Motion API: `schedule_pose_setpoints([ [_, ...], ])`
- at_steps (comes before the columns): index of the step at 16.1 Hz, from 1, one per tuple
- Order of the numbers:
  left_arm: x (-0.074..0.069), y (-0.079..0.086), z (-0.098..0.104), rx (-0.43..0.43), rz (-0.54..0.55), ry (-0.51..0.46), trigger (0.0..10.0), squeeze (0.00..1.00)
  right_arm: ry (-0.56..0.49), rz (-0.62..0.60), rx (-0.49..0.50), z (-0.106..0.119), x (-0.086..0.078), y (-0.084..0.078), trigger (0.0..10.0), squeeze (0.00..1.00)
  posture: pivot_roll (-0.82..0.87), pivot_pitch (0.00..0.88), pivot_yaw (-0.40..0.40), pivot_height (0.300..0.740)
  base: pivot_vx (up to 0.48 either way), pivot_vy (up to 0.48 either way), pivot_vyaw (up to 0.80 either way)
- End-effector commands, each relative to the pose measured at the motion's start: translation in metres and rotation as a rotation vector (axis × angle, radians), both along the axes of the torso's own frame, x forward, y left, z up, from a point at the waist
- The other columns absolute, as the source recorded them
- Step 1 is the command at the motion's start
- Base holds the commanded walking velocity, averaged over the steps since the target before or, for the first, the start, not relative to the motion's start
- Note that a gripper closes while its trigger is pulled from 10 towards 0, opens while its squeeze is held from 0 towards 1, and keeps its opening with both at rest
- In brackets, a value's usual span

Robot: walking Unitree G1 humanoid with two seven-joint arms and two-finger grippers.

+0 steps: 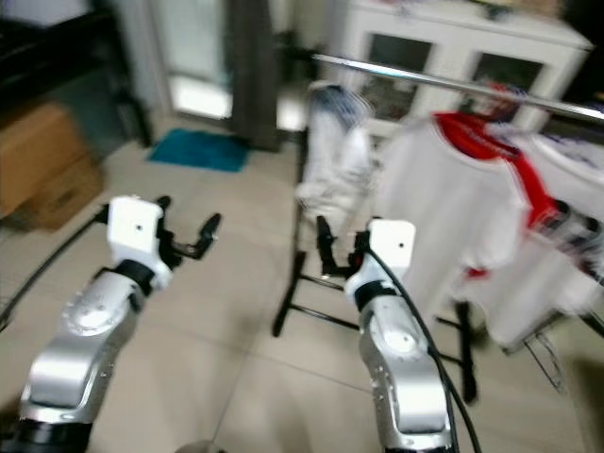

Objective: Hang hanger

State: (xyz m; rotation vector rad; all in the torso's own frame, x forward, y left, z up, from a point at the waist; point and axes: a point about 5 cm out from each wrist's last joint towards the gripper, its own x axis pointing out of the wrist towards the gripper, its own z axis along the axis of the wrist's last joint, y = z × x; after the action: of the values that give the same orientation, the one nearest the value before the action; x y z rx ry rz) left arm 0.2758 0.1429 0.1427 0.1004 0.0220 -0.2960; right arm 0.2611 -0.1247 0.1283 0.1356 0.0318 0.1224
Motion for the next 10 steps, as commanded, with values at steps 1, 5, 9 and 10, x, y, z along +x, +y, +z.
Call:
schedule_pose_setpoints([
  [1,0.001,-0.003,0.005,0.006,-0.019,-0.019,10.0,1.0,0.001,-0.011,-0.009,0.0,0.002,-0.001,10.0,0.0,0.04,0.0,-0.012,0.74,0.311,0.0,0.8],
  [5,0.001,-0.003,0.005,0.007,-0.026,-0.023,10.0,1.0,-0.014,-0.01,-0.001,0.003,0.005,0.0,10.0,0.0,0.05,0.0,-0.02,0.74,0.328,0.0,0.4],
  [9,0.0,-0.006,0.006,0.023,-0.076,-0.021,10.0,1.0,-0.076,-0.043,0.057,0.015,0.01,-0.005,10.0,0.0,0.06,0.0,-0.039,0.74,0.328,0.0,0.0],
  [10,0.001,-0.005,0.007,0.021,-0.075,-0.025,10.0,1.0,-0.078,-0.04,0.053,0.016,0.011,-0.005,10.0,0.0,0.07,0.0,-0.045,0.74,0.341,0.0,0.0],
])
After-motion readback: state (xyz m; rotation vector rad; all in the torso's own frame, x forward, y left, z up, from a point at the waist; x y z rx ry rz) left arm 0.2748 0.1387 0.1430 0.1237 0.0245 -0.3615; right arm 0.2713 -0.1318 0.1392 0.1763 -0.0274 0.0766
